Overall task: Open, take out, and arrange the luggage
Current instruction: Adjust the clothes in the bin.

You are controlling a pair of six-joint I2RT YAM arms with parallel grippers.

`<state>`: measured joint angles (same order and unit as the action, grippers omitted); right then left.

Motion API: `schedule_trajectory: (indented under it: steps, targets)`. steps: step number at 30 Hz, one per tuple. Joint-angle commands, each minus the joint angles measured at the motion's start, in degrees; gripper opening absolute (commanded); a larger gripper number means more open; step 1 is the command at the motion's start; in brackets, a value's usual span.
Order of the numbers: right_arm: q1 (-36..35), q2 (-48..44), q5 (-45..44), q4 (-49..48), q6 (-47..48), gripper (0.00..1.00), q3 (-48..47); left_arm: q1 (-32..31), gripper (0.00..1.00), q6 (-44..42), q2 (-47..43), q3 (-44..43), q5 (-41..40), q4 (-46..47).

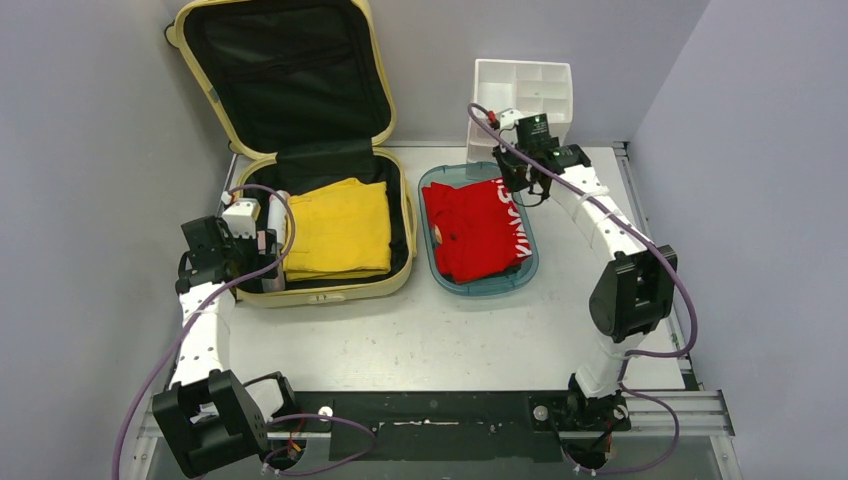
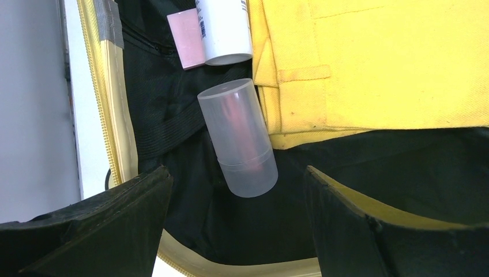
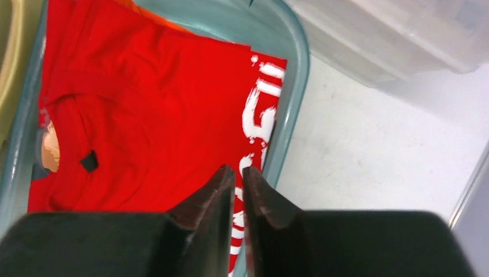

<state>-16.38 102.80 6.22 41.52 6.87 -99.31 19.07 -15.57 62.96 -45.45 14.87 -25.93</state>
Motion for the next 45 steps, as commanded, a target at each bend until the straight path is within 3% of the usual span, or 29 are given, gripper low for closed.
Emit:
schedule_trajectory:
  steps: [1, 4, 10, 16, 21, 24, 31, 45]
  targets:
    - [-0.6, -0.9, -2.4, -0.5, 1.4, 0.07, 6.1, 0.7, 0.81, 0.3, -0.5, -0.2, 1.3, 1.9]
    - [-2.0, -3.0, -1.6, 0.2, 4.1, 0.0, 12.1, 0.8, 0.81, 0.3, -0.3, 0.0, 1.5, 2.2]
    - [-4.6, -6.3, -4.7, -0.2, 6.1, 0.0, 22.2, 0.8, 0.81, 0.4, 0.3, -0.1, 1.8, 2.6]
    - [-4.6, -4.0, -11.0, -4.0, 6.6, 0.0, 27.5, 0.8, 0.81, 0.4, 0.5, 0.0, 2.1, 2.6]
    - [-5.1, -2.7, -6.7, -0.4, 6.5, 0.0, 23.1, 0.8, 0.81, 0.1, 0.4, 0.2, 2.1, 2.3]
    - [-5.3, -3.7, -3.4, 1.9, 6.4, 0.0, 15.4, 0.9, 0.81, 0.2, 0.6, 0.1, 2.2, 2.3]
    - [-6.3, -1.5, -6.0, 2.3, 6.5, 0.0, 2.5, 0.9, 0.81, 0.1, 0.5, 0.2, 2.3, 2.4]
    - [-5.6, 14.1, -20.3, -16.6, 8.3, 0.0, 5.6, 1.3, 0.81, -0.1, 0.1, 0.7, 2.6, 2.3]
